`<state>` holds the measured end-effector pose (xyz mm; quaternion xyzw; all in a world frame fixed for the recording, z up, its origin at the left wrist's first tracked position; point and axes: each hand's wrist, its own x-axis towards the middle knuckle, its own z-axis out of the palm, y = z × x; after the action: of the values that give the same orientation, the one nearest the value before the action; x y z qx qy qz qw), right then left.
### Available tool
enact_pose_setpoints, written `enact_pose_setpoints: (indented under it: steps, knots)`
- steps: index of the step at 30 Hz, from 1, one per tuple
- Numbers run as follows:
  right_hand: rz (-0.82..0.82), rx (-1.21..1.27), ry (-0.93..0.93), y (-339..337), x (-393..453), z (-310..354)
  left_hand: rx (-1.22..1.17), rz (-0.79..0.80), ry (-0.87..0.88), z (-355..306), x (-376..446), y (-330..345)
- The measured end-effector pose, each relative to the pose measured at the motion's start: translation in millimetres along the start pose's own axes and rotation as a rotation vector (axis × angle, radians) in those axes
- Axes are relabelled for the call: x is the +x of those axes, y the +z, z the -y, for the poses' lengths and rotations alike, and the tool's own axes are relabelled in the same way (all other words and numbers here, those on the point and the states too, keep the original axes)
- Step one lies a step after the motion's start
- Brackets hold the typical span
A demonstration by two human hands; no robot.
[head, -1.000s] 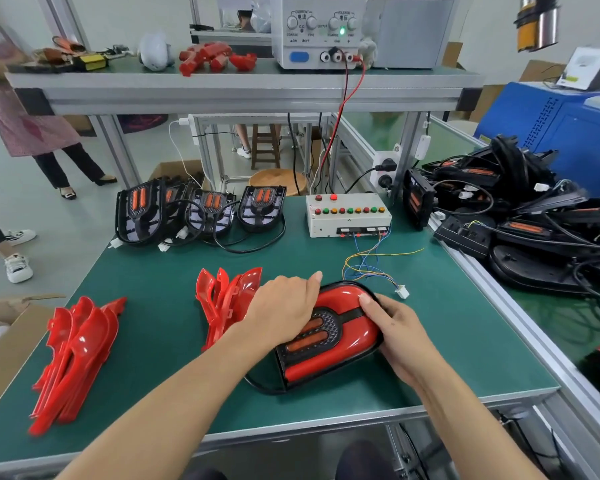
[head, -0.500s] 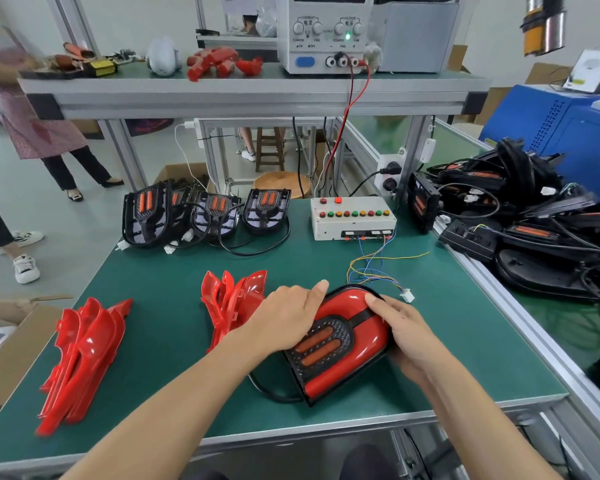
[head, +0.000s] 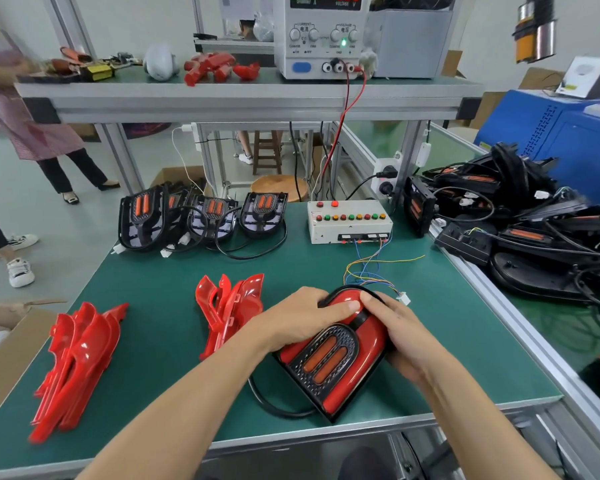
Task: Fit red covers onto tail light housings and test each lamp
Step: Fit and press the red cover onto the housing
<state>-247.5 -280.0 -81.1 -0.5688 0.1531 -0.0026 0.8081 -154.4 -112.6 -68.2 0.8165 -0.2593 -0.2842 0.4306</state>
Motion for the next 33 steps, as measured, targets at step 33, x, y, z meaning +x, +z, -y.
enact_pose_setpoints:
  steps: [33]
  knots:
    - [0.04, 0.091, 0.204, 6, 3, 16, 0.038, -0.002, 0.132, 1, -13, -2]
